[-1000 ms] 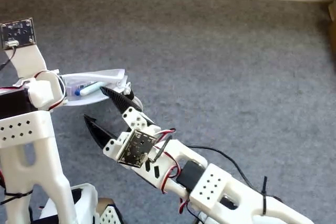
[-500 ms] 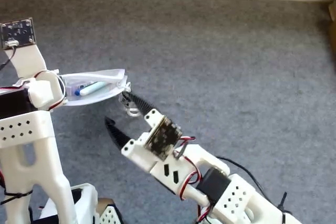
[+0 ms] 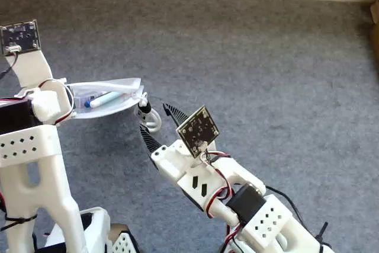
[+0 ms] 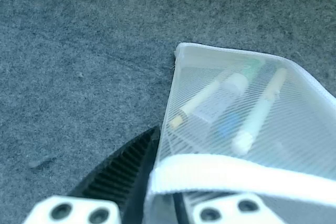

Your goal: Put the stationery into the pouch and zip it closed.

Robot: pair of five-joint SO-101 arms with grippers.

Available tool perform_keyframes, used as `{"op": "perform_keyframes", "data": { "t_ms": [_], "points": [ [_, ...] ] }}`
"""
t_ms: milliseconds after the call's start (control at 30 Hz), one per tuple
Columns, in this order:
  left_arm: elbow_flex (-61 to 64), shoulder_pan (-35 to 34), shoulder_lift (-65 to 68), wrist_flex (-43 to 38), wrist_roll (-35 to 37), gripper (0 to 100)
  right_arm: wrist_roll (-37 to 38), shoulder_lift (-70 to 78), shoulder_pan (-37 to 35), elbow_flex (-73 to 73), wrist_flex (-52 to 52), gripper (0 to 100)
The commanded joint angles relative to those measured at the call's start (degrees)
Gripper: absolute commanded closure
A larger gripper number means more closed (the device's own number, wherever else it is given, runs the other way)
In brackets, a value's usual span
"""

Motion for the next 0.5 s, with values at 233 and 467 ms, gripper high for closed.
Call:
{"op": "perform_keyframes", "data": {
  "t_ms": [233, 467],
  "points": [
    [0.2, 1.3, 0.7, -1.3, 0.6, 99, -0.6, 12.8, 0.7, 3.4, -16.4, 77.9],
    [0.2, 1.3, 0.7, -1.3, 0.6, 99, -0.3, 21.4, 0.7, 3.4, -26.3, 77.9]
  ]
}}
